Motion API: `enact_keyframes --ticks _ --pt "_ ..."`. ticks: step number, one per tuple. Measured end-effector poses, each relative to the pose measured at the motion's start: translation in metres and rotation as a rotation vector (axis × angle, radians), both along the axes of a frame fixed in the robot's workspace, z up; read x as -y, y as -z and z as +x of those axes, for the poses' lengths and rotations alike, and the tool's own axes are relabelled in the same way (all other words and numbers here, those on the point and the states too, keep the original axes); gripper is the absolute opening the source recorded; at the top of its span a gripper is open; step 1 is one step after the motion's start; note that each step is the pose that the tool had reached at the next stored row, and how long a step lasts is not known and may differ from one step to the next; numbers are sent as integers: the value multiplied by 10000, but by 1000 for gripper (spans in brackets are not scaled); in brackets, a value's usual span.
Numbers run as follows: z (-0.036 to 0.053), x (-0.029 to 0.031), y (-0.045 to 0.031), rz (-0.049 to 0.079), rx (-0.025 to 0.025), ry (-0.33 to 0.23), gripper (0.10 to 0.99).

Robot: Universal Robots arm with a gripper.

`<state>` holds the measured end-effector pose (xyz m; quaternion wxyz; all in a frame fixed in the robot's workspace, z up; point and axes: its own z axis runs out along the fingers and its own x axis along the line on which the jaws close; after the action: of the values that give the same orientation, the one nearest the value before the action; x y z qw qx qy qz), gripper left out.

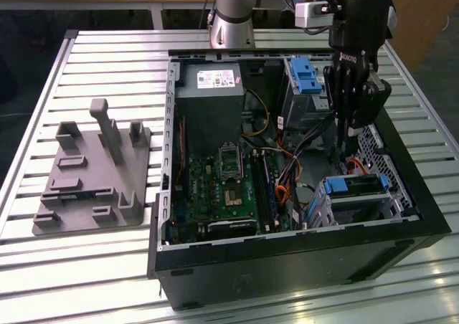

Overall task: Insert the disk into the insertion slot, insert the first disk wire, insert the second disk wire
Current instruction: 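Insert the second disk wire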

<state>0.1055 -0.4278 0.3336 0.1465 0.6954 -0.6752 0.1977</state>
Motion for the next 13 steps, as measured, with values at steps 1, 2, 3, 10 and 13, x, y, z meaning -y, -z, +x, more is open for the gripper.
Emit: enact_keyframes --ticks 1,2,3,10,13 --pt "0 1 1 6 0 0 255" --pt "0 2 2 14 0 1 192" --pt "0 4 3 23 0 0 192" --pt "0 19 11 88 1 0 145" --pt "0 19 11 85 3 0 145"
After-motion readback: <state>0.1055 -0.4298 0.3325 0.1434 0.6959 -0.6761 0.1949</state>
